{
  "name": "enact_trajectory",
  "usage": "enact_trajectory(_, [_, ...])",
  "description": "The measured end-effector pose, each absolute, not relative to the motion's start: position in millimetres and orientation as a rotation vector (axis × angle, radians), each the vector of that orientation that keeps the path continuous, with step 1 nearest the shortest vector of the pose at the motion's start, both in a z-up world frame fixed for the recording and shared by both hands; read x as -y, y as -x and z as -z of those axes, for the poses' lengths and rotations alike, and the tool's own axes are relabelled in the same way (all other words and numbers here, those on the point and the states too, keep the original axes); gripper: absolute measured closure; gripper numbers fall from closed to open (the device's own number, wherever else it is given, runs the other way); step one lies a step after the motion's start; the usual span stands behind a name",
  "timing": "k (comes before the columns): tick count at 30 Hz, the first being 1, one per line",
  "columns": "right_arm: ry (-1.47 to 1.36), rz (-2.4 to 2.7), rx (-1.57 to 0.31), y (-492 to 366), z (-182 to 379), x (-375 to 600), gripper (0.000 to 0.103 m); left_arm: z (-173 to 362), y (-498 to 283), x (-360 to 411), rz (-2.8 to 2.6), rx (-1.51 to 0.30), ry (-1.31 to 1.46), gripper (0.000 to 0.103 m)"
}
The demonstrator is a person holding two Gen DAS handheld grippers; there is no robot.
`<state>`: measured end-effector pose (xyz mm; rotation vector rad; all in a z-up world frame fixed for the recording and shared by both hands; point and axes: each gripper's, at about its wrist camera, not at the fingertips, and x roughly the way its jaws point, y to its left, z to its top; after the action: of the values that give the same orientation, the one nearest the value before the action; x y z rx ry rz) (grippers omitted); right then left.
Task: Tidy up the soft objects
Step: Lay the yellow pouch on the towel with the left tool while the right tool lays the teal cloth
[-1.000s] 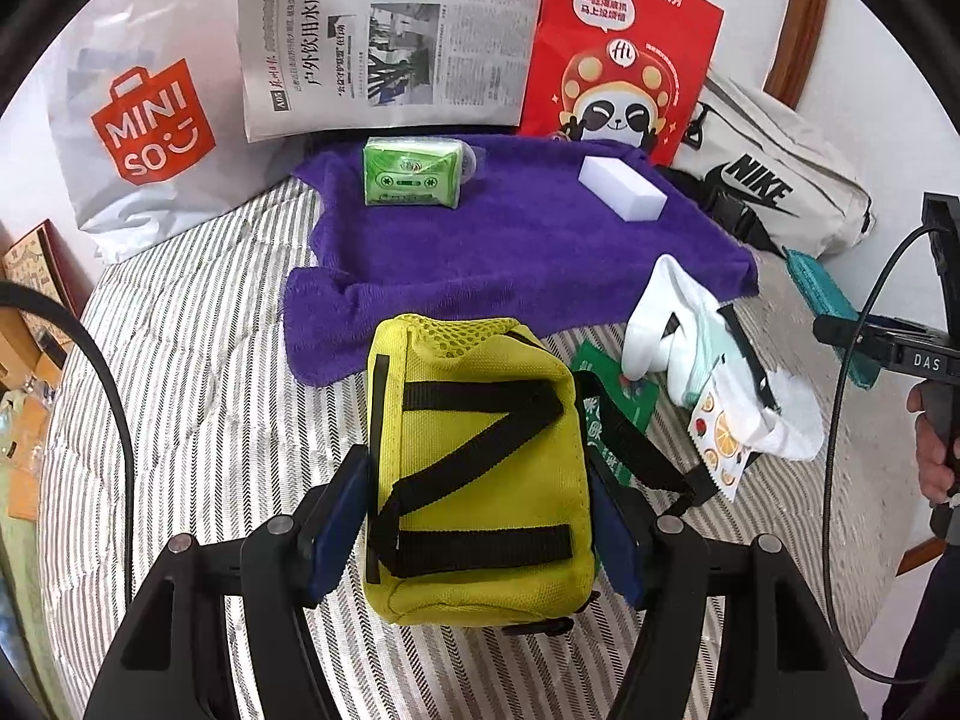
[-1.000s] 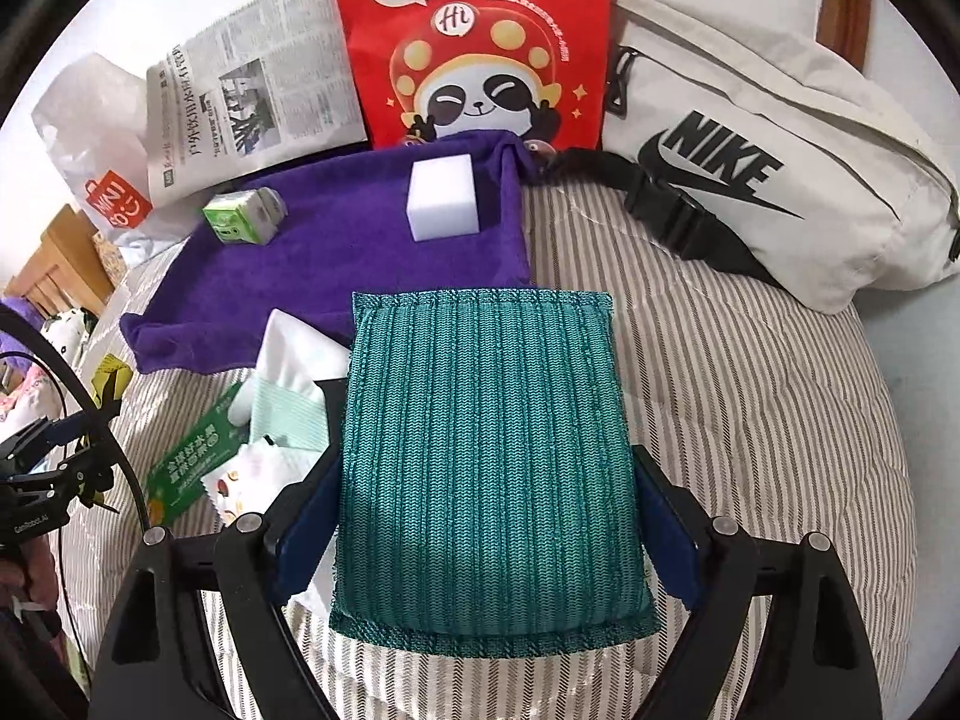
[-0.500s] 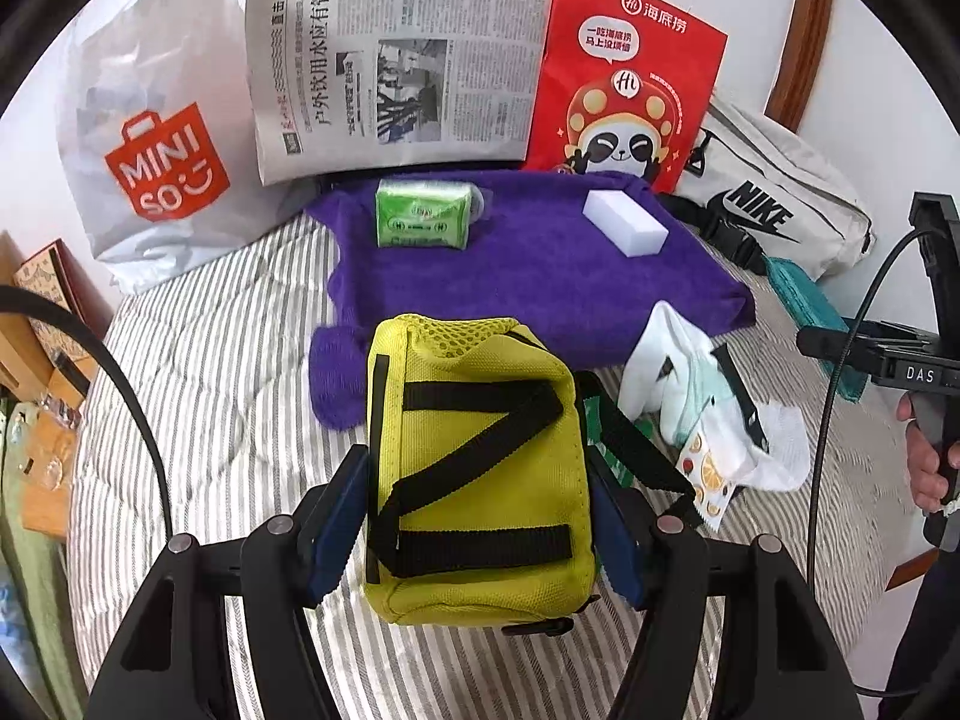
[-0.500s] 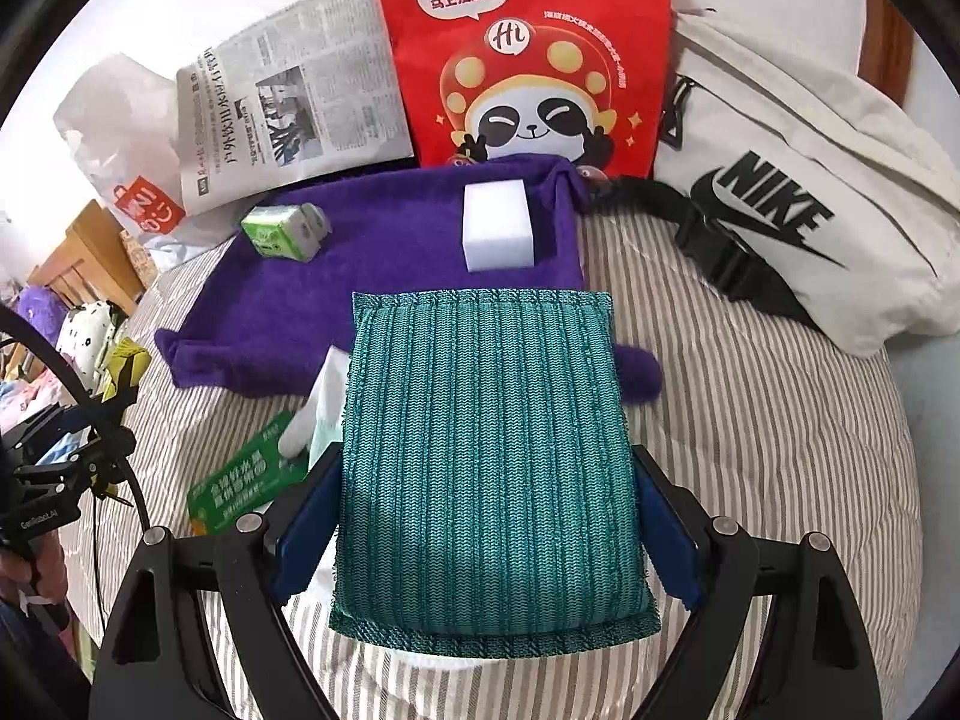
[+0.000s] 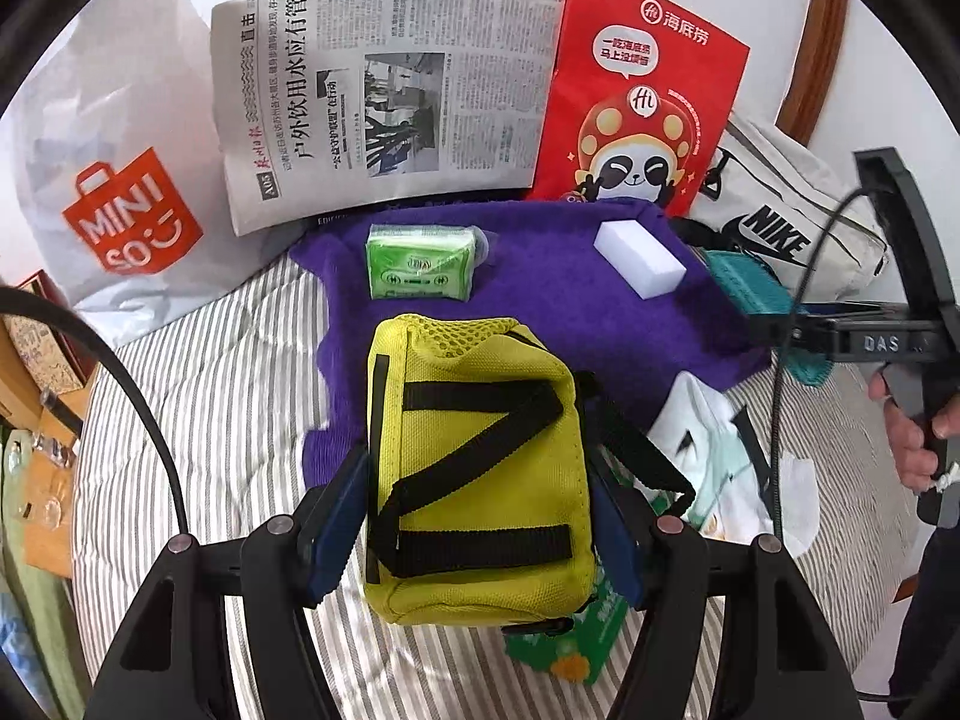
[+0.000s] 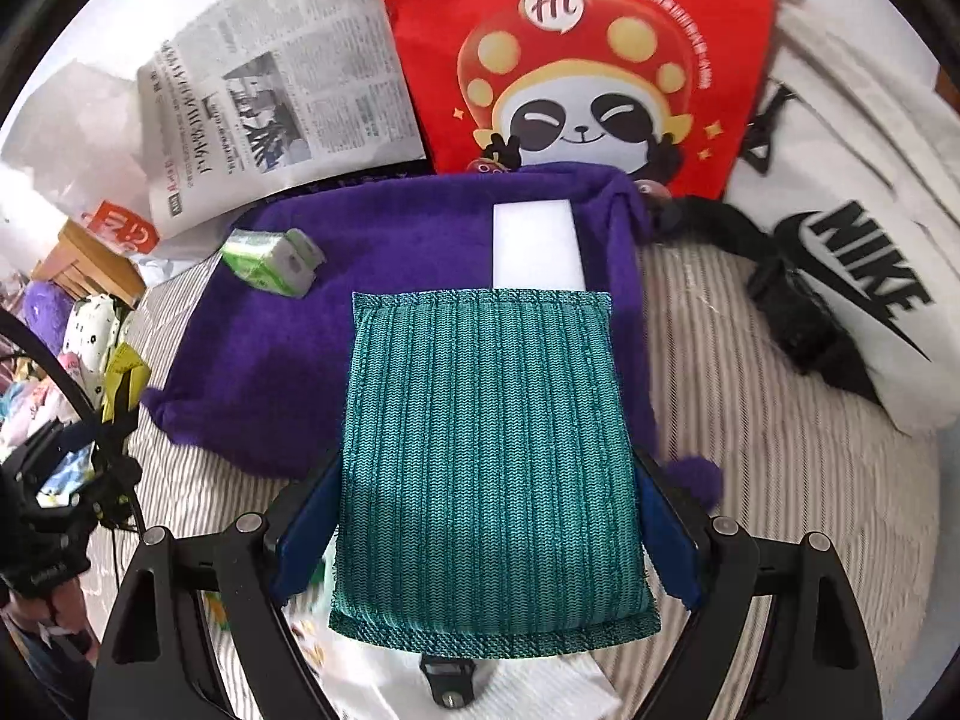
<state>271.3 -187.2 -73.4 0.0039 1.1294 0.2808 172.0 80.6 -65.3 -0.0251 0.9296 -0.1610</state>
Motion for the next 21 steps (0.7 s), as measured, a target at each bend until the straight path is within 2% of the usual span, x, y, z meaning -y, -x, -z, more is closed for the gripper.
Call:
enact_trajectory(10, [0.065, -0.189, -1.107, -314.0, 103.0, 176.0, 0.015, 78.5, -213.3, -88.5, 0.146, -0.956, 0.023, 0.037])
enact_trajectory(21, [0.165, -0.162, -1.075, -311.5, 129.4, 163.9, 0.015, 86.3, -245.4, -89.8, 0.154, -0.964, 0.031, 0.037])
